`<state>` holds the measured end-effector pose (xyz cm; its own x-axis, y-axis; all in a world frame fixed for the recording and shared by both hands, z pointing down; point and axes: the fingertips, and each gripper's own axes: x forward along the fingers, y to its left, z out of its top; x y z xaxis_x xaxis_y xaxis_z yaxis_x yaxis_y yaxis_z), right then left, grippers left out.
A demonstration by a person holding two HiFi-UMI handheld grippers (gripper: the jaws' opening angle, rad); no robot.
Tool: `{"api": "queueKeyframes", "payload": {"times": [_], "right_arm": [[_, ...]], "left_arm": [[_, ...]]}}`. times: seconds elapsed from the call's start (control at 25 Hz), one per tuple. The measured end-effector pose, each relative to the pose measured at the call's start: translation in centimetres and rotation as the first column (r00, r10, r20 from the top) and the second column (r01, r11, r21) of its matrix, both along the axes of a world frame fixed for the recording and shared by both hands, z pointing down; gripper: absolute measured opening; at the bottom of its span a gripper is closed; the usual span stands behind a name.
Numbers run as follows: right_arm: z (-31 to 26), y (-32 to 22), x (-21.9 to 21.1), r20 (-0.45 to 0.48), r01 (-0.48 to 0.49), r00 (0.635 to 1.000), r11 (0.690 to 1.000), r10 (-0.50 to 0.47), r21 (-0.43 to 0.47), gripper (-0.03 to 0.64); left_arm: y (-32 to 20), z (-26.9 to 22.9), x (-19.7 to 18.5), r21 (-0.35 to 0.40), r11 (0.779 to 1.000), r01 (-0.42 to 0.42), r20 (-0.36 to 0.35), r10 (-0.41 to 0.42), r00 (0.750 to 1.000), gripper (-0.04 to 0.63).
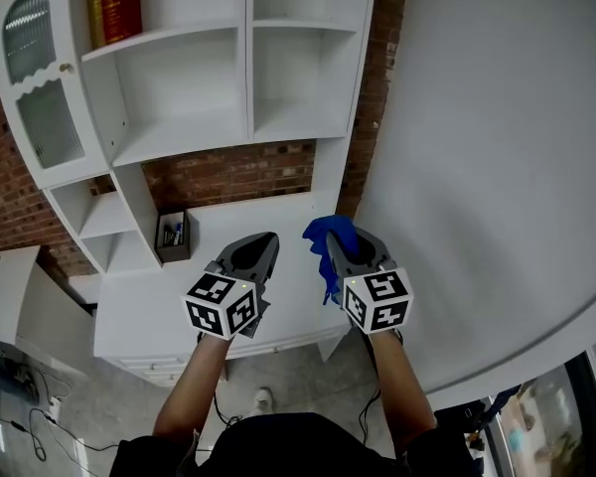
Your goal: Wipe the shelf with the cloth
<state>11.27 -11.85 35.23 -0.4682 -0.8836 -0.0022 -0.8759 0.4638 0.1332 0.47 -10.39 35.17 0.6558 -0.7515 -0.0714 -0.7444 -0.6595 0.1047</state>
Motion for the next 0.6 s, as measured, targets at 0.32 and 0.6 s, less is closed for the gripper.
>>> {"api": "queueKeyframes", "payload": {"times": [0.32,0.6], "right_arm": [[0.0,1.3,0.0,-0.004,0.013,1.0,1.0,-0.013,0.007,0.098],[0.2,2.3,0.4,0.0,0.013,1.0,1.0,-0.013,0.001,0.098]], "left_arm": [[1.4,0.0,1.1,0.007,1.0,-0.006,-0.003,0.006,1.0,0.017],[2.3,0.0,1.1,0.005,1.0,0.003,-0.009,-0.003,1.0,0.017]]}}
